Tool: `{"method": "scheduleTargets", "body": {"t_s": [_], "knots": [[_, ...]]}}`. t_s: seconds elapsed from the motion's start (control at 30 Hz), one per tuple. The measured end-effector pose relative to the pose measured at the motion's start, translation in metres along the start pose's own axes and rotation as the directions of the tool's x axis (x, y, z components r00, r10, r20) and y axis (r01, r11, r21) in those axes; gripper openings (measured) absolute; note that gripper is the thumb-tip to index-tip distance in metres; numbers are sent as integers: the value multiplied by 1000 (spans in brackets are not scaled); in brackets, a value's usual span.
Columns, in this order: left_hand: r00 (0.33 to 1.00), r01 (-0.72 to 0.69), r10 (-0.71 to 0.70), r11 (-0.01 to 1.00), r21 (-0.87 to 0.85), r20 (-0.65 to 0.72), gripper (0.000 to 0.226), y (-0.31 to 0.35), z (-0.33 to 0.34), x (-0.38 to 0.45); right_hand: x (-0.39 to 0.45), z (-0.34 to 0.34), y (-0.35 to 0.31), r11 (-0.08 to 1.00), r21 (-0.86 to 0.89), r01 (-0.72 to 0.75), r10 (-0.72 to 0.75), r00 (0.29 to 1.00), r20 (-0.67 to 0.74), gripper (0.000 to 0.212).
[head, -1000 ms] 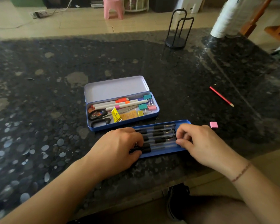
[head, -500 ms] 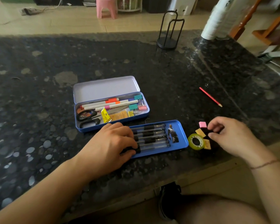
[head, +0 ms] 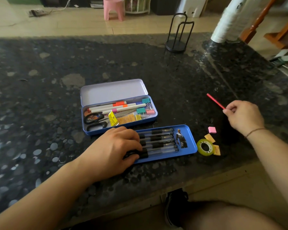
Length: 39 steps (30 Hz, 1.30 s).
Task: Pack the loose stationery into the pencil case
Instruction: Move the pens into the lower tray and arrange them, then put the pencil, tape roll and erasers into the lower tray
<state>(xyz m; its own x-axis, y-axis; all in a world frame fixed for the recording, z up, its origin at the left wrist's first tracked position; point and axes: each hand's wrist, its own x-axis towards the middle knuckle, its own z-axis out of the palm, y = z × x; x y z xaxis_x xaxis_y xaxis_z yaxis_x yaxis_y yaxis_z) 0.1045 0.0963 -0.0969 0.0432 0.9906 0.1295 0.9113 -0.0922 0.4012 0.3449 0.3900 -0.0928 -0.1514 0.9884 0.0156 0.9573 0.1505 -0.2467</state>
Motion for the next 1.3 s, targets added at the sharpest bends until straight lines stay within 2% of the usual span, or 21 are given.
{"method": "scheduleTargets", "body": {"t_s": [0.07,0.13,0.2,0.27,0.37,0.47,0.6,0.67,0.77,0.97,1.03,1.1,1.17,1.23,1.3], "knots": [[1000,-11,10,1000,26,18,21,-1,0,-1,-16,-7,-7,994,38,99,-97,994,-46,3],[1000,-21,21,999,40,17,20,-1,0,0,-49,-17,-17,926,184,328,-325,944,-47,3],[1000,-25,25,999,35,12,19,-1,0,1,-93,-25,-29,799,275,534,-561,828,21,4],[1000,-19,19,999,27,11,18,-1,0,2,-123,-23,-32,713,213,668,-697,710,104,4],[1000,-6,5,1000,9,14,18,-1,0,1,-138,-15,-35,662,127,739,-746,634,202,5],[1000,7,-8,1000,4,19,19,0,-1,1,-139,-9,-41,604,75,793,-790,584,186,7],[1000,22,-22,1000,1,22,21,1,-1,1,-142,-1,-47,532,119,838,-840,506,195,12],[999,27,-27,1000,-7,20,22,2,-2,1,-146,1,-46,552,97,828,-827,529,193,14],[1000,23,-23,1000,6,7,24,4,-2,1,-153,0,-41,605,33,796,-794,599,103,10],[999,36,-35,997,70,-4,47,7,1,4,-164,2,-48,581,102,808,-812,566,141,21],[999,43,-43,996,81,0,55,9,3,4,-154,-5,-43,654,133,744,-754,655,43,14],[999,53,-53,995,88,1,62,10,4,3,-135,-16,-32,763,92,640,-639,768,-42,17],[996,75,-79,991,110,33,70,11,6,3,-120,-24,-18,830,-42,556,-553,831,63,34],[992,95,-105,986,138,70,77,11,7,4,-116,-27,-8,796,-173,580,-535,808,248,54],[991,87,-101,985,152,90,78,11,9,4,-116,-23,-2,771,-166,615,-541,770,340,59]]}}
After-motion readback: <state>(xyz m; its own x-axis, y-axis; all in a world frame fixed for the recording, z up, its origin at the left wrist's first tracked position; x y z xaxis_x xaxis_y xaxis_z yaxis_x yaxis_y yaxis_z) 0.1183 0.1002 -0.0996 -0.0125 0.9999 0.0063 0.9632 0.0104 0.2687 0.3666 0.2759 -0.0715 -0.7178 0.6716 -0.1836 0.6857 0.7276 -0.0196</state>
